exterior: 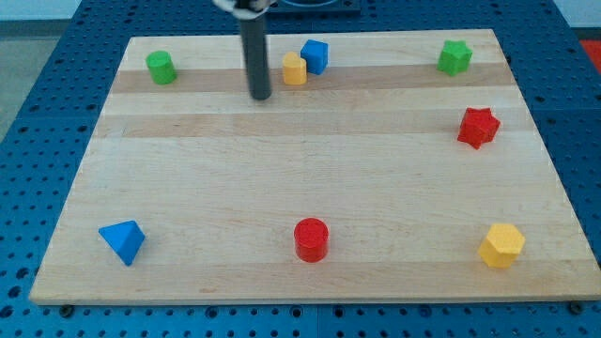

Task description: Place the triangle at the bottom left side of heart

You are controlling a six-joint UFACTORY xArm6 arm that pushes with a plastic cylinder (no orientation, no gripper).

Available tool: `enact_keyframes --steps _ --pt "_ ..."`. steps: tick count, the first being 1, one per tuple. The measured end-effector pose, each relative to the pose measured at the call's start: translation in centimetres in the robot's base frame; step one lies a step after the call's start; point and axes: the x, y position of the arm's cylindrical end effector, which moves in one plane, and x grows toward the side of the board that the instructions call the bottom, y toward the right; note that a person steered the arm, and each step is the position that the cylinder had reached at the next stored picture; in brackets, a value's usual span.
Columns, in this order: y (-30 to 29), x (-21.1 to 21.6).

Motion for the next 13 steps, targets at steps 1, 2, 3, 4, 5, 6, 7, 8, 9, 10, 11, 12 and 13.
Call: enact_keyframes --steps 1,2,3,4,5,6,7,8,9,10,11,12,13 --pt "-5.3 6.6" --pt "-10.6 10.0" --pt "-15.6 12.8" --pt "-20.5 16.6" --pt "-20.8 20.0" --pt "-19.0 26.6" --pt "-18.2 26.5" --pt "-16.5 26.2" --pt "-11.4 22.4" --pt "-6.4 17.5" --pt "-2.9 11.8" --pt "0.0 6.0" --pt "2.4 1.2"
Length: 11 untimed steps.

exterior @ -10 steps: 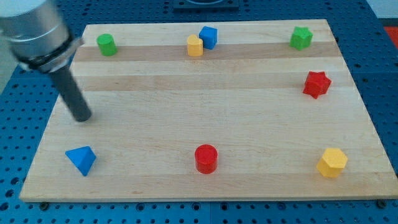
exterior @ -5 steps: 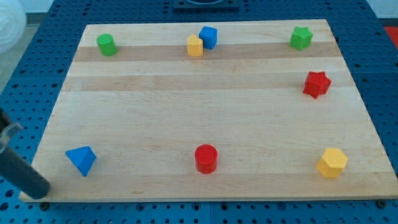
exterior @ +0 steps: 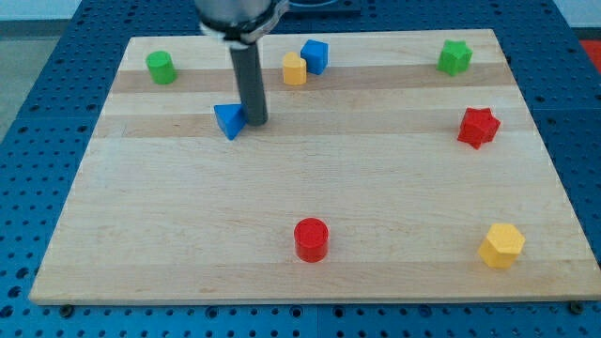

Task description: Place the triangle at the bottom left side of heart

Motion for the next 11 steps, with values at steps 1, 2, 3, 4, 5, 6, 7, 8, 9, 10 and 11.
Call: enact_keyframes --steps 1,2,3,4,5,6,7,8,9,10,11 --pt "0.0 1.3" --pt "-0.7 8.7" --pt "-5.2 12.4" --pt "-8.4 9.1" --pt "-8.5 2.6" --pt "-8.5 3.2" --pt "-8.5 3.6" --pt "-7.2 3.3" --pt "-4.8 -1.8" --pt "-3.1 -5.3" --pt "-2.9 -6.0"
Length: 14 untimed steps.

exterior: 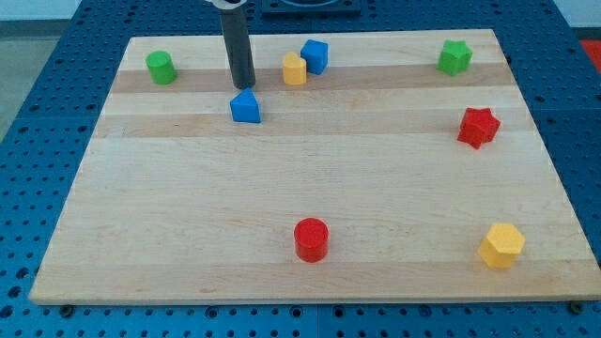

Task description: Place the triangle at the bottom left side of heart

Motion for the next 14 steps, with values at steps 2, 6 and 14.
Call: enact_keyframes --steps 2,6,14 --pt "-6.6 5.9" --pt "-0.7 7.3" --pt "21.5 25.9"
